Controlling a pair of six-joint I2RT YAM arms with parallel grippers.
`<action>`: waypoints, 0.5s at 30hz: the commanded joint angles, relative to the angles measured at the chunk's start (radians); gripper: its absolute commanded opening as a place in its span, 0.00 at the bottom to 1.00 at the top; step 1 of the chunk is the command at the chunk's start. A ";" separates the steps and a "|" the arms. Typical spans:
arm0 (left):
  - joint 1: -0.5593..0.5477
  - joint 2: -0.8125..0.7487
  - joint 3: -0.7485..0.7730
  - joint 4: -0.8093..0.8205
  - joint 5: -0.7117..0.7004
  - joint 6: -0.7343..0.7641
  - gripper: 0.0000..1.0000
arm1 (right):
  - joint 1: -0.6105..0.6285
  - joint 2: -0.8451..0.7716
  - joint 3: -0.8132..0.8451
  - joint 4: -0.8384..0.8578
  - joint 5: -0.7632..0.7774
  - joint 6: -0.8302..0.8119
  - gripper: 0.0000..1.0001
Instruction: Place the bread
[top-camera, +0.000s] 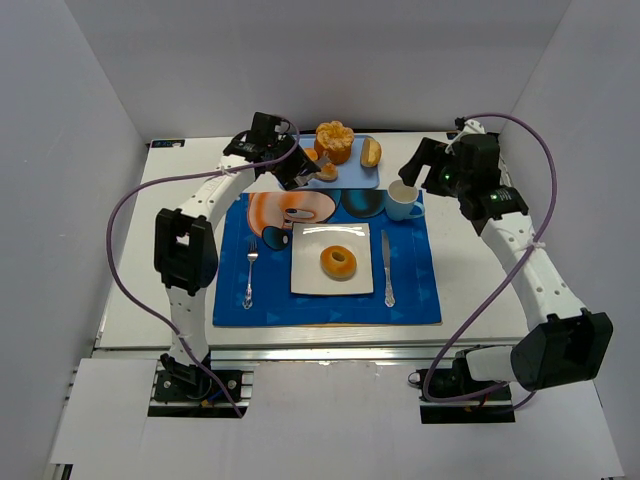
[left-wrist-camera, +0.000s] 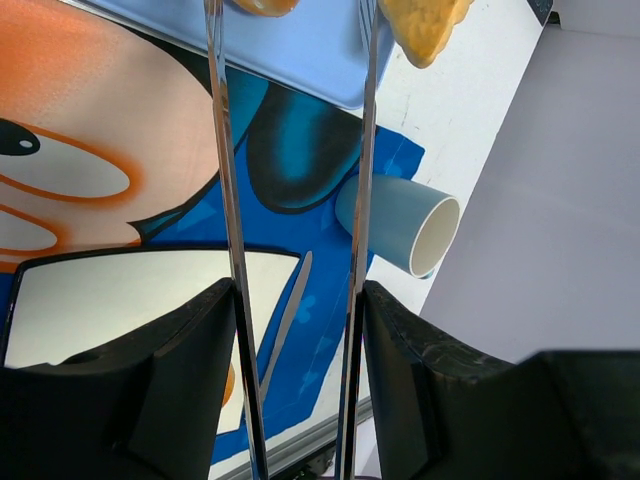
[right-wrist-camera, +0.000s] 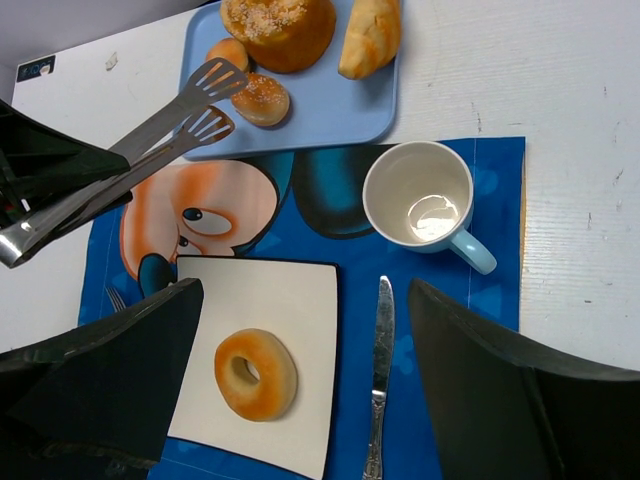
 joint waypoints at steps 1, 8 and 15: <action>0.010 0.009 0.002 0.028 0.026 -0.010 0.62 | 0.002 0.003 0.041 0.047 0.013 -0.019 0.89; 0.022 0.078 0.053 0.028 0.049 -0.007 0.62 | 0.001 0.029 0.064 0.046 0.017 -0.030 0.89; 0.028 0.100 0.057 0.042 0.049 -0.011 0.49 | 0.001 0.045 0.073 0.046 0.019 -0.038 0.89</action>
